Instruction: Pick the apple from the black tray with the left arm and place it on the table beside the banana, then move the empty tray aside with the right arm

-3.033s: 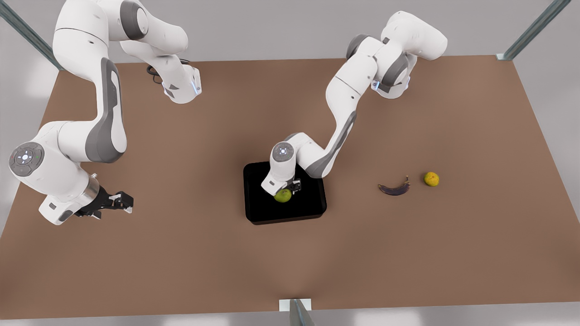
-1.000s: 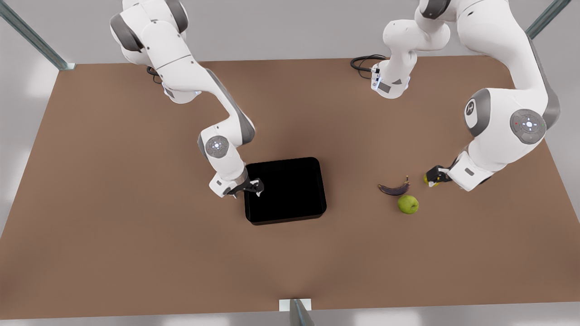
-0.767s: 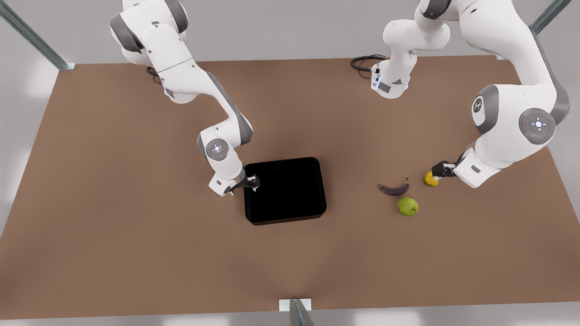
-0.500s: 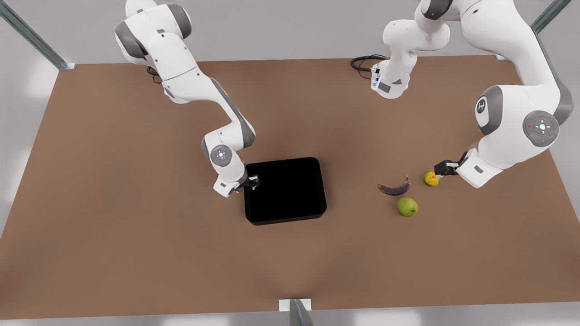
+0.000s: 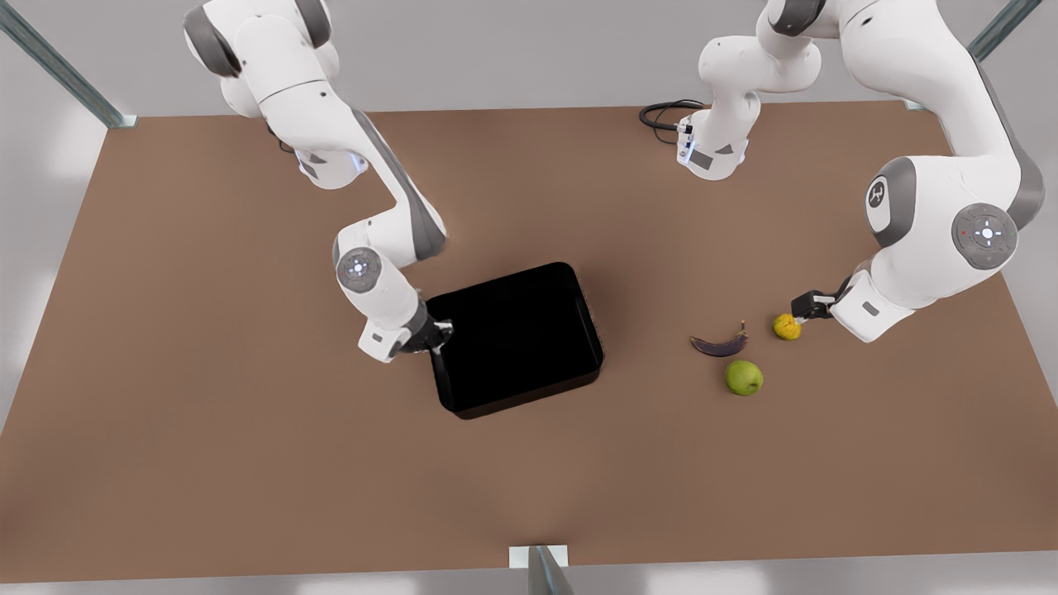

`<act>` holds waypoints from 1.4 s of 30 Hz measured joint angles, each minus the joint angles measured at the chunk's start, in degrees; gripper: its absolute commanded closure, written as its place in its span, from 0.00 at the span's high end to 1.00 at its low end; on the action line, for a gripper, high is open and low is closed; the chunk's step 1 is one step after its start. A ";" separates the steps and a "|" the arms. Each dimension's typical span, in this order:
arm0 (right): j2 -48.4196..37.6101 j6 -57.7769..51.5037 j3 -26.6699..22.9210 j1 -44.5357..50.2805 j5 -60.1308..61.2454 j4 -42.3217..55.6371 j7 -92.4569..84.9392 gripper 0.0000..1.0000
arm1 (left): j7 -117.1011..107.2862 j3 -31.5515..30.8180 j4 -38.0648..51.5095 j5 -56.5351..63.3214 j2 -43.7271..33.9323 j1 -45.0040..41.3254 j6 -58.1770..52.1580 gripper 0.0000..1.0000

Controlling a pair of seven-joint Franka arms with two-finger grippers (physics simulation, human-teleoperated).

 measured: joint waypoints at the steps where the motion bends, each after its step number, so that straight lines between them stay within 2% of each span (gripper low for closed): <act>1: -0.55 -3.45 -2.78 0.01 -0.01 3.05 -1.03 0.00 | 0.03 -0.01 0.00 0.00 0.02 0.02 -0.01 1.00; 4: -1.06 -13.14 -10.82 -0.15 -0.08 8.20 -4.74 0.00 | 0.13 -0.01 0.00 0.00 0.05 0.02 -0.02 1.00; 10: -0.67 -25.20 -23.16 -2.41 -0.76 9.67 -14.81 0.00 | 0.22 -0.13 0.00 0.00 0.06 -0.22 -0.03 1.00; 17: 1.45 -30.78 -31.39 -7.07 -1.19 10.46 -28.63 0.00 | 0.35 -0.12 0.00 0.00 0.06 -0.06 -0.04 1.00; 25: 15.44 -31.61 -32.58 -13.08 2.03 12.44 -39.83 0.01 | 0.41 -0.13 0.04 -0.01 0.15 -0.13 -0.03 1.00; 26: 16.22 -31.52 -32.54 -13.24 2.44 12.53 -40.91 0.08 | 0.40 -0.17 0.18 -0.06 0.15 -0.18 -0.02 1.00; 27: 16.69 -31.21 -32.43 -13.29 2.60 12.66 -41.90 0.47 | 0.41 -0.27 0.30 -0.02 0.21 -0.30 0.04 1.00; 28: 16.79 -30.91 -32.36 -13.28 2.89 13.03 -42.83 1.00 | 0.43 -0.37 0.46 0.05 0.38 -0.47 0.19 1.00; 30: 16.76 -30.52 -32.40 -13.22 4.61 15.69 -44.50 1.00 | 0.49 -0.46 0.69 0.01 0.61 -0.62 0.62 1.00; 34: 14.77 -34.34 -31.91 -11.82 9.18 28.16 -45.69 1.00 | 0.58 -0.48 0.70 0.02 0.83 -0.55 1.15 1.00; 37: 13.64 -37.38 -23.94 -10.76 11.34 35.37 -43.49 1.00 | 0.64 -0.48 0.70 0.10 0.85 -0.52 1.37 1.00; 40: 13.48 -38.90 -12.65 -11.84 8.37 39.42 -39.70 1.00 | 0.69 -0.48 0.70 0.12 0.85 -0.52 1.51 1.00; 42: 13.45 -39.54 -10.12 -12.23 6.55 40.01 -37.23 1.00 | 0.72 -0.48 0.70 0.10 0.85 -0.52 1.57 1.00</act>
